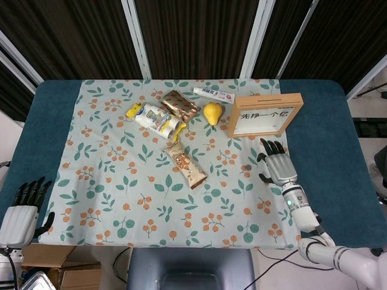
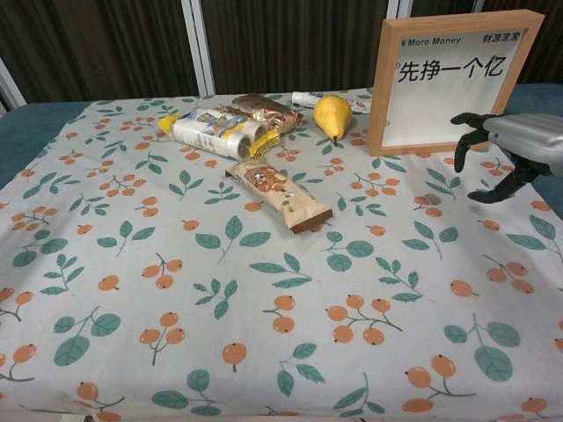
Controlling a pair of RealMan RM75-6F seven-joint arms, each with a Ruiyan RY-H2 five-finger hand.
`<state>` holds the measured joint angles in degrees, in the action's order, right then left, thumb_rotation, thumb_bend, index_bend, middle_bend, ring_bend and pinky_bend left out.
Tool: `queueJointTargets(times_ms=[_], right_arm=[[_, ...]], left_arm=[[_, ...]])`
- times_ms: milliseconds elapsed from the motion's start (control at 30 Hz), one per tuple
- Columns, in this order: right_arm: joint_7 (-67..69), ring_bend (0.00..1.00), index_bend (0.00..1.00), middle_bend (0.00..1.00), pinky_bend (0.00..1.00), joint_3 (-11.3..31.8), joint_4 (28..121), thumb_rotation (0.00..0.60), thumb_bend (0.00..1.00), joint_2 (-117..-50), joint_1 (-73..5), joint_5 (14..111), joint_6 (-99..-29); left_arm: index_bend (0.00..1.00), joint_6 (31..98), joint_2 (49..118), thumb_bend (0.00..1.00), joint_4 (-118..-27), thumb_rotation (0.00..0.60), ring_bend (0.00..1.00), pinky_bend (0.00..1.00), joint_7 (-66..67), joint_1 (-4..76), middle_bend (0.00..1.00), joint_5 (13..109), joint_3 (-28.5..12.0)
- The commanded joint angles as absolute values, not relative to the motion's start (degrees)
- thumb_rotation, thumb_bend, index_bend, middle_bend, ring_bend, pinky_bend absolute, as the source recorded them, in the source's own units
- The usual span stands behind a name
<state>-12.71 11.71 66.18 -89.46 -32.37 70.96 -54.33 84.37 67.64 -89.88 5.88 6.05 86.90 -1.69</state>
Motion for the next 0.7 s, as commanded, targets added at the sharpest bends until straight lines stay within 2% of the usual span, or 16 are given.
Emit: queueJointTargets(times_ms=[33,700], right_arm=[[-12.48,0.00,0.57,0.00,0.00,11.68,65.08,0.600,0.43,-90.48,-32.81,70.63,-54.32],[-13.13,0.00,0.52,0.00,0.00,11.87,55.95,0.600,0.43,-97.35,-36.12,67.70,-50.84]], left_arm=[[0.00,84.28,67.74,0.42,-89.74,0.600,0.00,0.00,5.80,6.11,0.00,86.82,-1.72],[0.00,84.08,68.09,0.42,-88.13,0.600,0.00,0.00,4.28,6.14,0.00,86.44,-1.71]])
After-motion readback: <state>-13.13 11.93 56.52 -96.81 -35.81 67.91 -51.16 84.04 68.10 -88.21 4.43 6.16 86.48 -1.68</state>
